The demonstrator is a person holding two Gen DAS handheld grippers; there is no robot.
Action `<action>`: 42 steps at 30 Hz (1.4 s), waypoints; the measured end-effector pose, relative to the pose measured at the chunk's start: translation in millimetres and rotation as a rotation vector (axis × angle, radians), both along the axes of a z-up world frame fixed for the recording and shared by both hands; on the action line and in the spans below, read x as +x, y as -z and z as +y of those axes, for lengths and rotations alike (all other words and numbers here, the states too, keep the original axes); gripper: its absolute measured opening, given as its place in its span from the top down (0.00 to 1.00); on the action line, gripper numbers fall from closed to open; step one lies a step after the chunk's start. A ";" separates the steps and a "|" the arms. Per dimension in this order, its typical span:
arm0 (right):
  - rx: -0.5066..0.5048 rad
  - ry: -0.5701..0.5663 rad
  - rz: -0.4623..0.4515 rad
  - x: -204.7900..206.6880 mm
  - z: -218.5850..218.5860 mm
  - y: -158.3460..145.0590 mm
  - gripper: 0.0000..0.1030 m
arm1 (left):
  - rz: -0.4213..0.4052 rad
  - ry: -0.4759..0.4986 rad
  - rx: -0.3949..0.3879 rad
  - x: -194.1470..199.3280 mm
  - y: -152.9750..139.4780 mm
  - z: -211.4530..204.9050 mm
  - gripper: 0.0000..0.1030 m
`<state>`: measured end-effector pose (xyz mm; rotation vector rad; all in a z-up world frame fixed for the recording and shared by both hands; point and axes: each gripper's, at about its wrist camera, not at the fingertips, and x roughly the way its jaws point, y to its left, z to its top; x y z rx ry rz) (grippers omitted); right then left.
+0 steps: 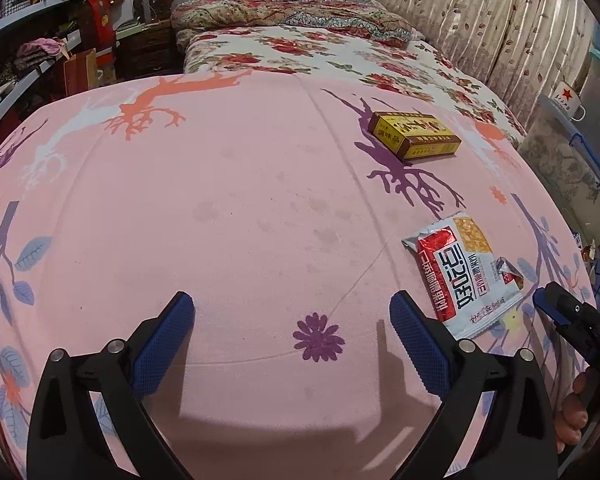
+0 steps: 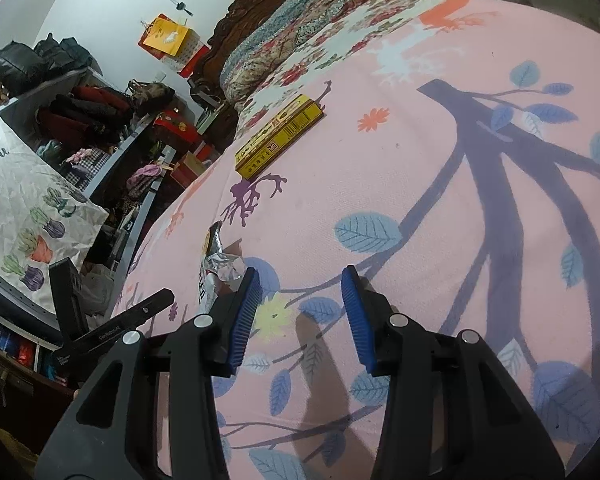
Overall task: Collect trash
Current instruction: 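Move both open tools back over the bed toward the remaining trash, then grasp the red-white snack wrapper with the right tool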
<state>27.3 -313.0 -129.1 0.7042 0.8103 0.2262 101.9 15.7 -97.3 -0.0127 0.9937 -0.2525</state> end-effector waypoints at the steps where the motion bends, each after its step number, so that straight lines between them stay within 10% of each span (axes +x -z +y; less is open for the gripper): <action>1: 0.001 0.001 -0.001 0.0 0.2 -0.1 0.55 | 0.004 -0.002 -0.014 0.6 -0.3 1.9 0.08; 9: -0.030 -0.024 -0.021 -0.9 8.0 -6.0 0.34 | 0.038 -0.016 -0.241 5.2 -5.4 31.1 0.08; 21: -0.040 -0.106 0.008 12.0 43.3 -9.3 0.34 | 0.025 -0.009 -0.190 2.4 -5.9 20.3 0.08; 26: -0.053 -0.198 0.027 35.3 77.3 -8.7 0.44 | 0.035 -0.003 -0.193 4.1 -5.9 21.5 0.08; 31: -0.053 -0.260 0.072 52.0 105.5 0.7 0.85 | 0.042 0.005 -0.189 4.8 -6.0 21.0 0.08; 34: 0.084 -0.245 0.096 53.9 97.0 11.2 0.89 | 0.066 0.028 -0.197 5.6 -6.8 21.7 0.08; 42: 0.305 -0.212 0.050 44.3 69.2 10.7 0.90 | 0.182 0.160 -0.511 7.8 -6.6 29.5 0.09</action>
